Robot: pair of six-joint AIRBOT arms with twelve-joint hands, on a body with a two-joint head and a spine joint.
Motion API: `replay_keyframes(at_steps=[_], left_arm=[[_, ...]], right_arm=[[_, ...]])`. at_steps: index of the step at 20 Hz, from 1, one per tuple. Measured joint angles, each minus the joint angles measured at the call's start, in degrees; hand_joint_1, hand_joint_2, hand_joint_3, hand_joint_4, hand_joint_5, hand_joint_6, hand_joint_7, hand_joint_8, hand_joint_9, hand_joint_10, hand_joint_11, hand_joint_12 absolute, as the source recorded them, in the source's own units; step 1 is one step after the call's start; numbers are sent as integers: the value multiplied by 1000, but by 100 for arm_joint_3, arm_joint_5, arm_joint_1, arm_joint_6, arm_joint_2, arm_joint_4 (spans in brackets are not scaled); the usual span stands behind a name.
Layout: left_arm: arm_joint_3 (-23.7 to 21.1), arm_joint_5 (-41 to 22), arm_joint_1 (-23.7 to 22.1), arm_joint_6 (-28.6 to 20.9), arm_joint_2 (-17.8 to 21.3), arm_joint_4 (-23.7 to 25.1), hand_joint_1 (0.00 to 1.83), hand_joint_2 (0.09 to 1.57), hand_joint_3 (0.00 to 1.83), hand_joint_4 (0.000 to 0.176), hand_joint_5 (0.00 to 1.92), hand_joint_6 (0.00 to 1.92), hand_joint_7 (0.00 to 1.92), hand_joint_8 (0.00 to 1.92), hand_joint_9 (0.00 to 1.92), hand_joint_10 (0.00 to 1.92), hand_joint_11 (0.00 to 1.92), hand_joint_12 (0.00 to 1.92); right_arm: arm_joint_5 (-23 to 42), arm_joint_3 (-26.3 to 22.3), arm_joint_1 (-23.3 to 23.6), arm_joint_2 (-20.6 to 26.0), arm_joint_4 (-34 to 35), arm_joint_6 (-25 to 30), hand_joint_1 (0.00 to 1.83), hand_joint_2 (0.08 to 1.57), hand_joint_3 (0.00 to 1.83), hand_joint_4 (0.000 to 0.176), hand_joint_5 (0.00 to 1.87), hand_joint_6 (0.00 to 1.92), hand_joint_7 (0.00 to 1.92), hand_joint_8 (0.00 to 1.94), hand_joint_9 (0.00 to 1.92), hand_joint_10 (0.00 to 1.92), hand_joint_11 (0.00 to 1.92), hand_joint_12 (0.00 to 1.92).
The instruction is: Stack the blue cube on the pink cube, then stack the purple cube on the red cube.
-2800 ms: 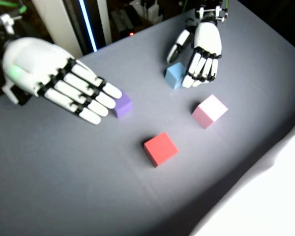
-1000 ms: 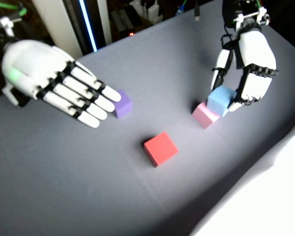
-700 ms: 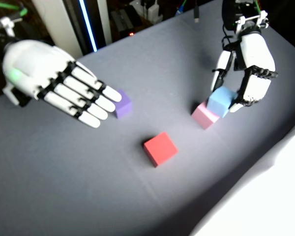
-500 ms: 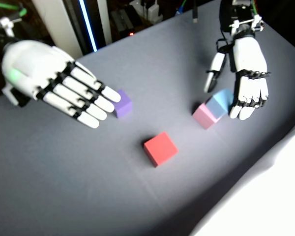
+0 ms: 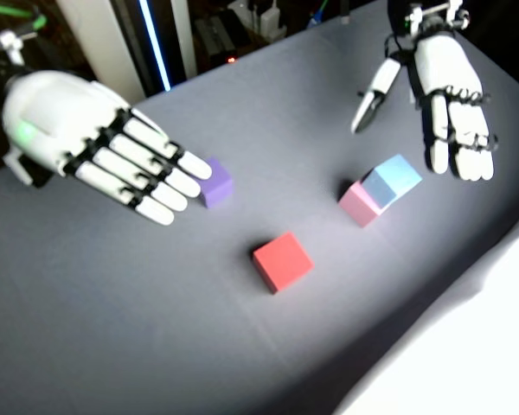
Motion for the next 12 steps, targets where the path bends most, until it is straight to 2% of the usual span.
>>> replay_keyframes(at_steps=[2,5,6,7,8,9,10,11,12], left_arm=[[-240,-463,267,0,269,-44,625,1042,0,176,0,0,0,0,0,0,0,0],[-485,-960,590,2,450,-61,587,1096,18,176,0,0,0,0,0,0,0,0],[-608,-1141,730,-2,518,-39,621,1108,18,176,0,0,0,0,0,0,0,0],[-686,-1268,863,-9,562,-4,652,1113,16,176,0,0,0,0,0,0,0,0],[-737,-1375,957,-9,590,-4,665,1119,15,176,0,0,0,0,0,0,0,0],[-754,-1464,1051,-4,608,-55,664,1128,16,176,0,0,0,0,0,0,0,0],[-778,-1513,1099,-2,638,-184,672,1129,14,176,0,0,0,0,0,0,0,0],[-782,-1558,1145,0,669,-258,695,1131,11,176,0,0,0,0,0,0,0,0],[-782,-1604,1187,2,686,-321,715,1138,12,176,0,0,0,0,0,0,0,0]], right_arm=[[-155,98,0,-59,-179,256,584,1202,0,0,0,0,0,0,0,0,7,3],[-516,227,81,-201,-267,389,655,1156,0,0,0,0,0,0,0,0,15,13],[-647,332,199,-295,-341,479,695,1123,0,0,0,0,0,0,0,0,2,213],[-778,420,306,-380,-352,518,684,1086,0,0,0,0,1,0,16,7,0,628],[-894,496,393,-466,-350,516,681,1060,0,0,0,0,44,9,62,29,0,938],[-1084,599,505,-560,-369,518,685,1059,0,0,0,0,71,17,82,39,0,1000],[-1246,686,599,-656,-382,520,708,1058,0,0,0,0,74,9,59,32,0,933],[-1355,750,662,-737,-387,522,740,1059,0,0,0,0,78,4,58,39,0,975],[-1502,813,708,-807,-407,522,777,1061,0,0,0,0,54,0,32,33,0,938]])
